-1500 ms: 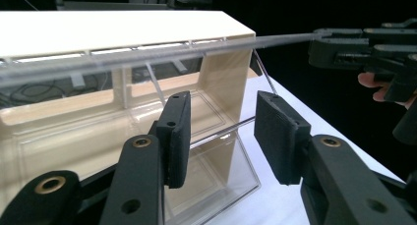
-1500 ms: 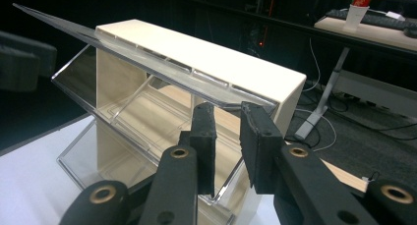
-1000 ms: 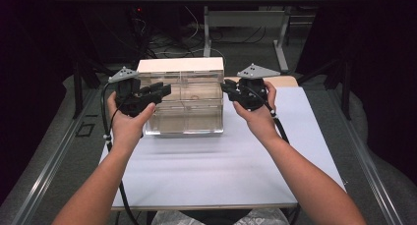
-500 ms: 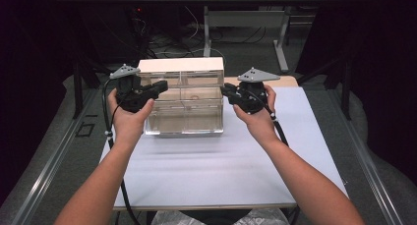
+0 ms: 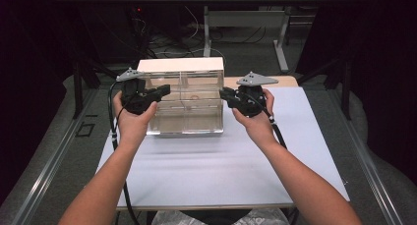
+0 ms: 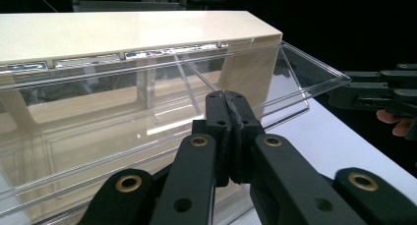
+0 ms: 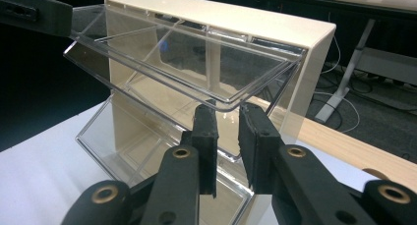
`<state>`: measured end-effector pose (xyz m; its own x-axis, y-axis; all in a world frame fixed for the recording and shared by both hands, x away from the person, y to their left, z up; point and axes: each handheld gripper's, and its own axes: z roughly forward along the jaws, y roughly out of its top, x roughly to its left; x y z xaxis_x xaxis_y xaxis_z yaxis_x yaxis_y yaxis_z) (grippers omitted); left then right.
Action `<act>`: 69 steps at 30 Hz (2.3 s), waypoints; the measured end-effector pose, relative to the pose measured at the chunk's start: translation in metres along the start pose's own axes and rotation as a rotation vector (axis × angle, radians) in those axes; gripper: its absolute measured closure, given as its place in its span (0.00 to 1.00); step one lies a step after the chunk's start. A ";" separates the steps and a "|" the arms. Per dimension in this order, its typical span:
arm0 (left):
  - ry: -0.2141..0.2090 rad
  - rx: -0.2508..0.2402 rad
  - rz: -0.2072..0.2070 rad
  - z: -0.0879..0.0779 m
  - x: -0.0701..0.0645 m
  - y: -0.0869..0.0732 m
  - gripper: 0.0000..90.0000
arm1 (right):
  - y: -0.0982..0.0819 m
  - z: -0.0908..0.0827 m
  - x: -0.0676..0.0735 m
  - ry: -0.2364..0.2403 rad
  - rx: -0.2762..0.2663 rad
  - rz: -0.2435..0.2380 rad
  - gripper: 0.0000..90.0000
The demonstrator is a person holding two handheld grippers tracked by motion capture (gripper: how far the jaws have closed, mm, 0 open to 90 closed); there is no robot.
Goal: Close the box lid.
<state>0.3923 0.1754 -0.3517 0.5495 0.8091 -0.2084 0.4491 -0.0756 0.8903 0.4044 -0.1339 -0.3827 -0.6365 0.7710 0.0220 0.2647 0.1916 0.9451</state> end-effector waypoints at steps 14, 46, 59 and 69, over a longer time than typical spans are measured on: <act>-0.008 0.006 -0.006 0.004 0.001 -0.005 1.00 | -0.005 0.001 0.001 0.016 0.012 0.009 0.86; -0.009 0.039 -0.022 0.015 0.002 -0.018 1.00 | -0.025 0.006 -0.003 0.022 0.050 0.043 0.86; 0.000 0.054 -0.021 0.017 0.003 -0.021 1.00 | -0.025 0.002 -0.002 0.029 0.024 0.044 0.86; 0.009 0.067 -0.019 0.013 0.007 -0.026 1.00 | -0.023 -0.006 -0.005 0.031 0.017 0.050 0.83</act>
<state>0.3941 0.1753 -0.3814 0.5340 0.8160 -0.2213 0.5060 -0.0988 0.8569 0.3968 -0.1461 -0.4026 -0.6439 0.7610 0.0796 0.3090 0.1635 0.9369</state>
